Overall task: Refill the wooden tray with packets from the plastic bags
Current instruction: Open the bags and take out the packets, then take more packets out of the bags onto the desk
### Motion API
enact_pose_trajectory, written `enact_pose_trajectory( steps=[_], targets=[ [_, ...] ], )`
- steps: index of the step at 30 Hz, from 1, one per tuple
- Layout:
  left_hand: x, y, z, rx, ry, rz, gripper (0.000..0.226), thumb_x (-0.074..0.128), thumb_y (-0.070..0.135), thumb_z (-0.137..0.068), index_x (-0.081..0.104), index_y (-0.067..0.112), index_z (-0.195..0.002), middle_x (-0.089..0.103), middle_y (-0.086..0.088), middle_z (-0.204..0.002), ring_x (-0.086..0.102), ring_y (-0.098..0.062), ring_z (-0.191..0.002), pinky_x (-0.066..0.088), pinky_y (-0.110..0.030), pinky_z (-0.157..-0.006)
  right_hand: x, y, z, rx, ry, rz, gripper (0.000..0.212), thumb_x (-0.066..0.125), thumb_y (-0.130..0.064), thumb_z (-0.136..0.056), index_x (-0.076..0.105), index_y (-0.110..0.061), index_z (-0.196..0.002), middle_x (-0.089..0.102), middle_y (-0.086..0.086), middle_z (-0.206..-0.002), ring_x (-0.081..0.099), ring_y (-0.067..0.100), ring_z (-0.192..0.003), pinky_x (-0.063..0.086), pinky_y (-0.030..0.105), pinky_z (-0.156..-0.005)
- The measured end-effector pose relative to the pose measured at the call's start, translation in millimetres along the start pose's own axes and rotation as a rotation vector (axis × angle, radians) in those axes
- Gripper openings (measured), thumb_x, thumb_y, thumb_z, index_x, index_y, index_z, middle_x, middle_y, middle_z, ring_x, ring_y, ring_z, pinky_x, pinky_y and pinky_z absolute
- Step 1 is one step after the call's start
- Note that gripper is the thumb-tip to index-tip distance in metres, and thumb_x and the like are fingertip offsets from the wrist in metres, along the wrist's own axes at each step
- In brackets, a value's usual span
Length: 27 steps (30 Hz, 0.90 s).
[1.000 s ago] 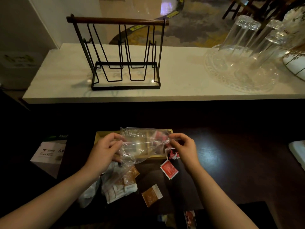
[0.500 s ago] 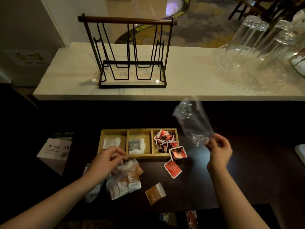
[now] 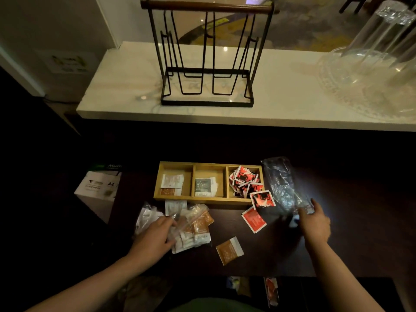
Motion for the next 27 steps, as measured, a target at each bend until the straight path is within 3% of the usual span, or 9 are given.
enact_pose_trajectory(
  steps=[4,7,9,11,13,16,18,22,27],
  targets=[
    [1.3,1.5,-2.8,-0.003,0.060,-0.084,0.036,0.065,0.033,-0.082,0.048,0.028,-0.113,0.049,0.011,-0.111,0.054,-0.010,-0.092,0.050,-0.031,-0.074,-10.9,-12.7,17.2,-0.005,0.052,0.083,0.050,0.049,-0.028,-0.091,0.039,-0.029,-0.140,0.039,0.027,-0.131,0.055,0.050,-0.099,0.044,0.051,-0.090],
    [-2.9,8.8,-6.6,0.021,0.094,-0.116,0.022,0.059,0.030,-0.086,0.051,0.026,-0.106,0.053,0.010,-0.108,0.056,-0.010,-0.090,0.051,-0.030,-0.072,-18.2,-39.0,31.8,-0.198,0.193,0.037,0.038,0.051,-0.016,-0.091,0.048,-0.014,-0.129,0.044,0.023,-0.123,0.057,0.045,-0.092,0.046,0.048,-0.083],
    [-10.5,12.3,-8.8,0.027,0.132,-0.054,0.011,0.051,0.035,-0.092,0.056,0.025,-0.092,0.056,0.012,-0.091,0.057,-0.006,-0.076,0.050,-0.027,-0.066,-10.8,-65.4,52.4,-0.389,0.185,-0.023,0.028,0.052,-0.009,-0.091,0.055,-0.009,-0.118,0.049,0.020,-0.117,0.057,0.031,-0.088,0.044,0.035,-0.073],
    [-19.4,14.4,-11.2,0.008,0.142,0.035,0.022,0.048,0.040,-0.094,0.059,0.025,-0.082,0.059,0.010,-0.078,0.057,-0.004,-0.067,0.049,-0.022,-0.060,15.5,-87.8,80.6,-0.525,0.004,-0.072,0.019,0.052,-0.005,-0.092,0.062,-0.012,-0.107,0.057,0.012,-0.107,0.056,0.018,-0.083,0.044,0.023,-0.067],
    [-27.5,17.8,-12.0,-0.011,0.105,0.151,0.020,0.050,0.035,-0.094,0.061,0.027,-0.079,0.064,0.006,-0.072,0.060,-0.004,-0.063,0.043,-0.016,-0.055,57.6,-101.1,115.4,-0.546,-0.365,-0.069,0.018,0.052,-0.011,-0.093,0.062,-0.026,-0.096,0.063,-0.004,-0.093,0.060,0.009,-0.079,0.054,0.029,-0.072],
    [-35.0,27.4,-8.0,-0.013,0.051,0.357,0.016,0.053,0.026,-0.093,0.063,0.033,-0.083,0.069,0.005,-0.074,0.064,-0.005,-0.065,0.048,-0.016,-0.056,113.8,-107.8,178.8,-0.383,-0.979,-0.105,0.017,0.051,-0.029,-0.096,0.066,-0.020,-0.097,0.068,-0.004,-0.085,0.066,0.012,-0.074,0.056,0.035,-0.073],
    [-36.5,37.7,-2.5,0.014,0.014,0.417,0.015,0.055,0.025,-0.092,0.068,0.030,-0.084,0.070,0.006,-0.077,0.065,-0.002,-0.074,0.053,-0.019,-0.065,130.4,-112.9,203.7,-0.200,-1.153,-0.253,0.031,0.053,-0.039,-0.093,0.066,-0.012,-0.100,0.070,0.002,-0.080,0.067,0.017,-0.070,0.055,0.031,-0.065],
    [-35.5,52.5,9.1,0.032,-0.061,0.520,0.013,0.061,0.023,-0.088,0.066,0.028,-0.077,0.070,0.002,-0.079,0.066,-0.004,-0.076,0.056,-0.027,-0.074,132.8,-120.4,204.1,-0.034,-1.100,-0.347,0.021,0.058,-0.027,-0.092,0.062,-0.007,-0.093,0.068,0.012,-0.075,0.066,0.019,-0.058,0.055,0.027,-0.053],
    [-37.1,55.6,13.3,0.002,-0.129,0.654,0.011,0.056,0.022,-0.091,0.067,0.018,-0.088,0.071,-0.003,-0.086,0.068,-0.002,-0.080,0.054,-0.019,-0.069,106.4,-130.0,198.9,-0.171,-0.964,-0.254,0.013,0.053,-0.012,-0.094,0.065,-0.016,-0.090,0.069,0.006,-0.085,0.068,0.016,-0.061,0.053,0.021,-0.050]
  ],
)
Point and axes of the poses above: each hand's wrist, its own z-axis away from the middle knuckle, its own x-axis out of the palm, y = z × x, the point moved 7 cm from there along -z, towards the middle knuckle
